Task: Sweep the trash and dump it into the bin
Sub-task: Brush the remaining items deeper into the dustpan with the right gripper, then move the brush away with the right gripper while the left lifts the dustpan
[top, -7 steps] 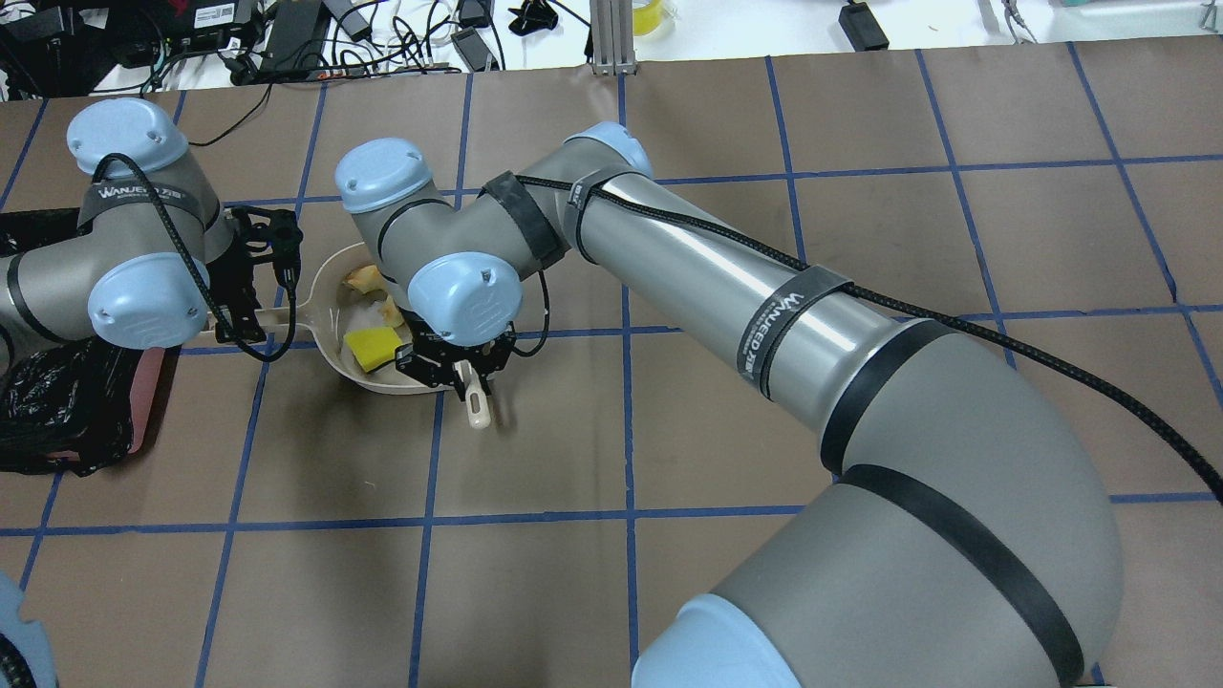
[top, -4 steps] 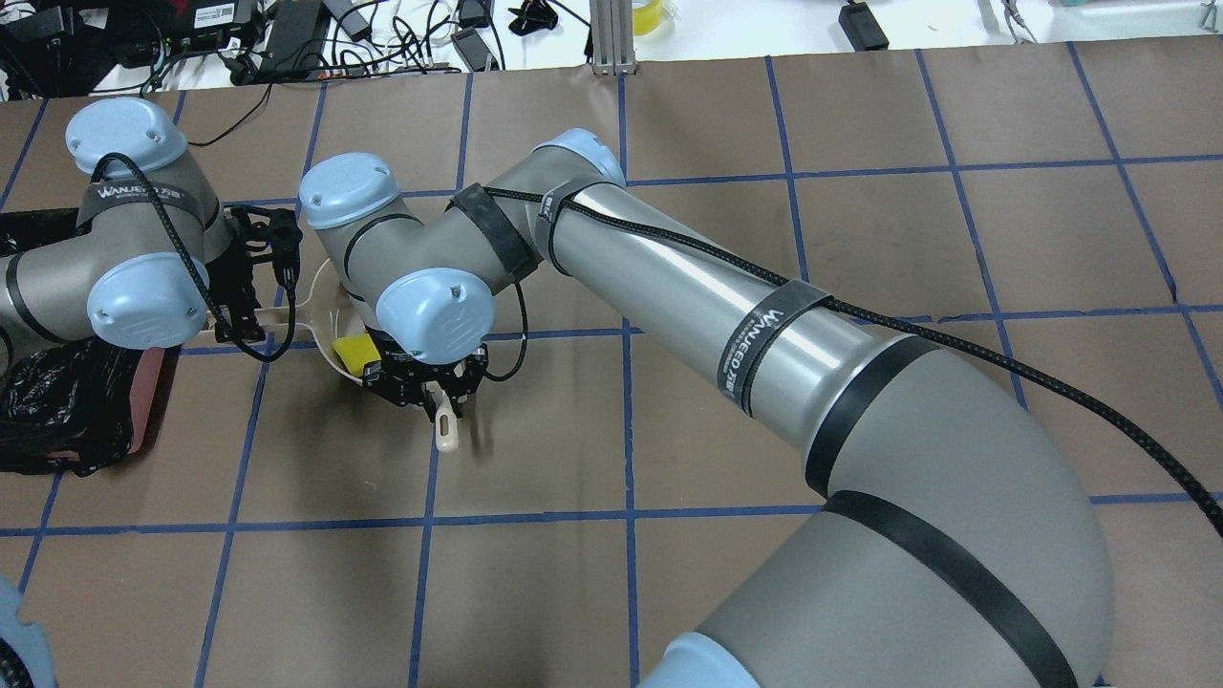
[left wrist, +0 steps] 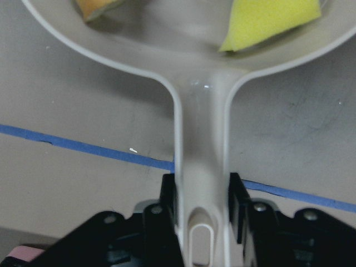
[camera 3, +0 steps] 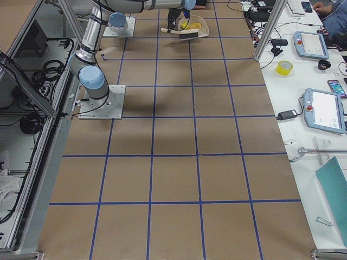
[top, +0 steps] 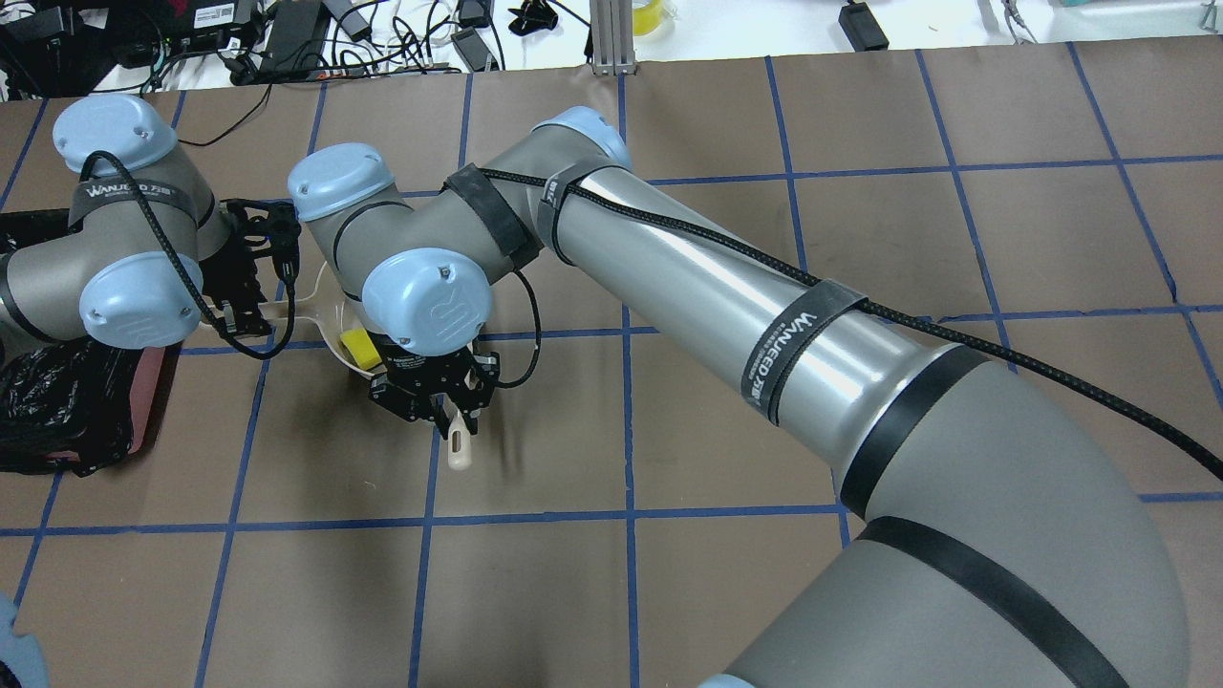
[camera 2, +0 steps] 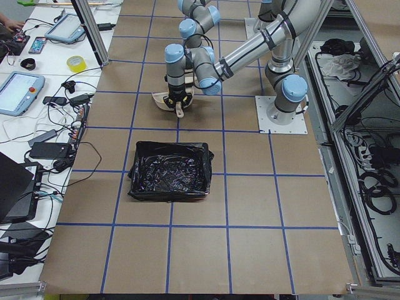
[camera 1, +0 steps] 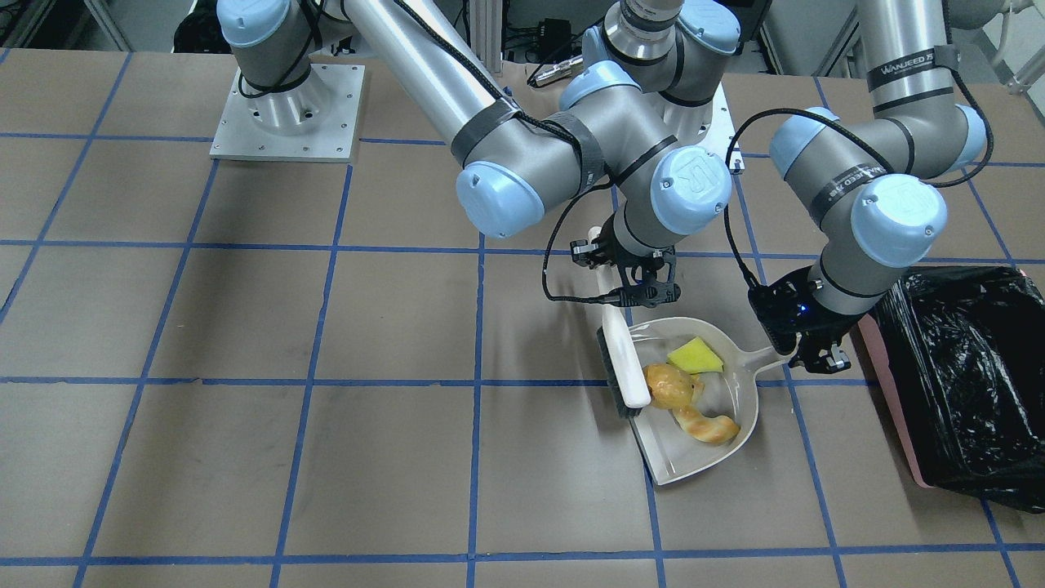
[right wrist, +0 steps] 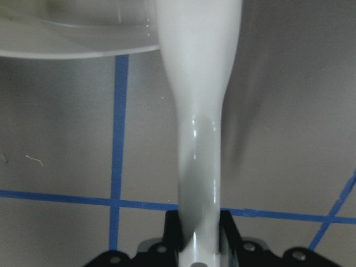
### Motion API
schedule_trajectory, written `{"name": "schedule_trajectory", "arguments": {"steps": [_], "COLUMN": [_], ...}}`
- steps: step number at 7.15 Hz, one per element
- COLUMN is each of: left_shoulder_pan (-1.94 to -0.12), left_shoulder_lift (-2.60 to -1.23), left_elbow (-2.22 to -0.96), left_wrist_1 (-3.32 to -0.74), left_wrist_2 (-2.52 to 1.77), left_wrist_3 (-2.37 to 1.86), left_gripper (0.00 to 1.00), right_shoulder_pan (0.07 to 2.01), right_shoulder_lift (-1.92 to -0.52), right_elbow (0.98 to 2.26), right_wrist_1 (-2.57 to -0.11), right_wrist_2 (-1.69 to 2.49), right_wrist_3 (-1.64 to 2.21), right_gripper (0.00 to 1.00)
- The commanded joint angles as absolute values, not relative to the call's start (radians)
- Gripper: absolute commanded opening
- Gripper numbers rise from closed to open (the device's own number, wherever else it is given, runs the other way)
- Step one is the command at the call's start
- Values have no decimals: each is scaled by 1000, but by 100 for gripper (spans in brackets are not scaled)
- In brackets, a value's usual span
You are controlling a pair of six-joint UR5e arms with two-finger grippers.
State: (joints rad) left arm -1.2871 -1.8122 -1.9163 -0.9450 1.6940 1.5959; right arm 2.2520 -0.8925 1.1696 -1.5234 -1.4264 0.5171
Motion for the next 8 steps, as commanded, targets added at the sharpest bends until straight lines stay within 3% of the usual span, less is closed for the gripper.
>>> {"name": "schedule_trajectory", "arguments": {"steps": [1,3,5,8], "left_shoulder_pan": [-1281,-1276,-1220,-1076], "left_shoulder_lift": [-1810,-1810,-1802,-1770], "left_elbow": [-1919,-1914,-1914,-1908], "left_wrist_1": [-945,-943,-954,-994], "left_wrist_2": [1641,1635,1541,1404], "left_wrist_3": [1598,1598,1598,1611], "left_gripper": [0,0,0,0], "right_shoulder_pan": [2194,2168,1956,1705], "right_shoulder_lift": [-945,-968,-1120,-1262], "right_elbow": [1178,1195,1200,1366], "right_wrist_1": [-1456,-1444,-1320,-1286], "right_wrist_2": [-1434,-1443,-1440,-1564], "right_wrist_3": [502,474,388,217], "right_gripper": [3,3,3,1]}}
